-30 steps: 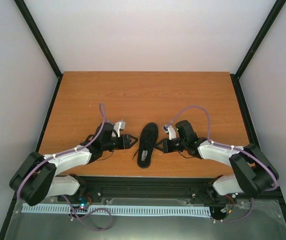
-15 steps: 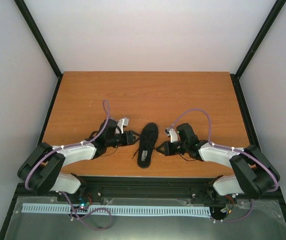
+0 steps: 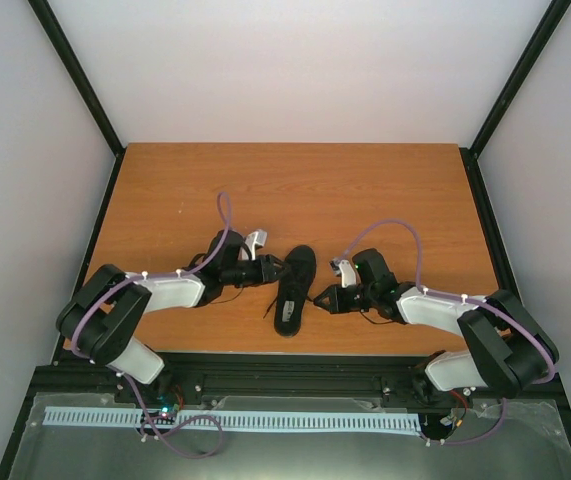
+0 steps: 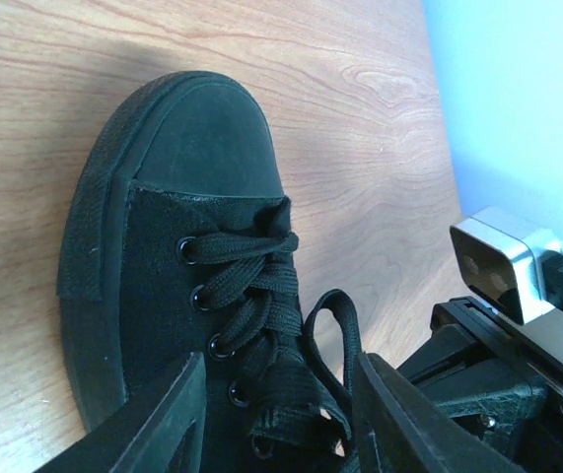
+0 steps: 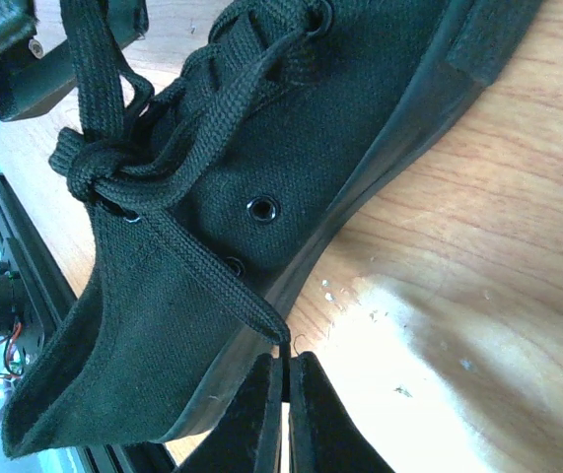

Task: Tie the shoes

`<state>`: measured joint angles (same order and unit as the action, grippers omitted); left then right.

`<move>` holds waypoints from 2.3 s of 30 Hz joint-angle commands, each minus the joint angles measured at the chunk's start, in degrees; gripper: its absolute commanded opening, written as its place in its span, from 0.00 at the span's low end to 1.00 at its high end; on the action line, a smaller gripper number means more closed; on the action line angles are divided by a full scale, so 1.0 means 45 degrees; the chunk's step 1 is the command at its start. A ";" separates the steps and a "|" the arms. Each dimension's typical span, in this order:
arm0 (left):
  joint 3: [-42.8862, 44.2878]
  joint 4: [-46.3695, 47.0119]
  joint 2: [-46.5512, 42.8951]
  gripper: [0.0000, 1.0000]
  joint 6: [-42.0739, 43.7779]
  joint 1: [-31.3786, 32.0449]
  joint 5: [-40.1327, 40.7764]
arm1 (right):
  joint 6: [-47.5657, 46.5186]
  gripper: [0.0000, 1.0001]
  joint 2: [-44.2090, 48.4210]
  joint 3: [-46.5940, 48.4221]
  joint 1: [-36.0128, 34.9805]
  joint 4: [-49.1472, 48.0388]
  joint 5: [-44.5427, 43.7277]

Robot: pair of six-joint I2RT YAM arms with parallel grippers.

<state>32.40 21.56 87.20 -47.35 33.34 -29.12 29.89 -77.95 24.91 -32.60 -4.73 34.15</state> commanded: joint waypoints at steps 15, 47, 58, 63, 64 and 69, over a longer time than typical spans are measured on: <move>0.0568 0.1141 0.0830 0.36 -0.0331 -0.0105 -0.0900 | 0.0114 0.03 -0.0077 -0.0261 0.0020 -0.0073 -0.0345; 0.0260 0.1148 0.0580 0.01 -0.0338 -0.0105 -0.0979 | 0.3383 0.59 -0.0582 0.2015 0.0046 -0.1779 -0.2473; 0.0326 0.1090 0.0602 0.01 -0.0351 -0.0105 -0.0976 | 0.3220 0.43 -0.1877 0.2347 -0.0452 -0.1846 -0.2420; 0.0334 0.1087 0.0633 0.01 -0.0339 -0.0105 -0.0987 | 0.3114 0.34 -0.2207 0.2471 -0.0676 -0.1671 -0.2472; 0.0323 0.1087 0.0641 0.01 -0.0337 -0.0105 -0.0967 | 0.3105 0.30 -0.2281 0.2475 -0.0699 -0.1667 -0.2492; 0.0256 0.0952 0.0586 0.01 -0.0279 -0.0105 -0.0889 | 0.3051 0.05 -0.2242 0.2610 -0.0700 -0.1162 -0.3100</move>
<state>33.17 25.28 90.67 -49.45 33.30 -33.39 44.29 -87.90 35.03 -35.40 -11.55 22.90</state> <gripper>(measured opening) 0.026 0.115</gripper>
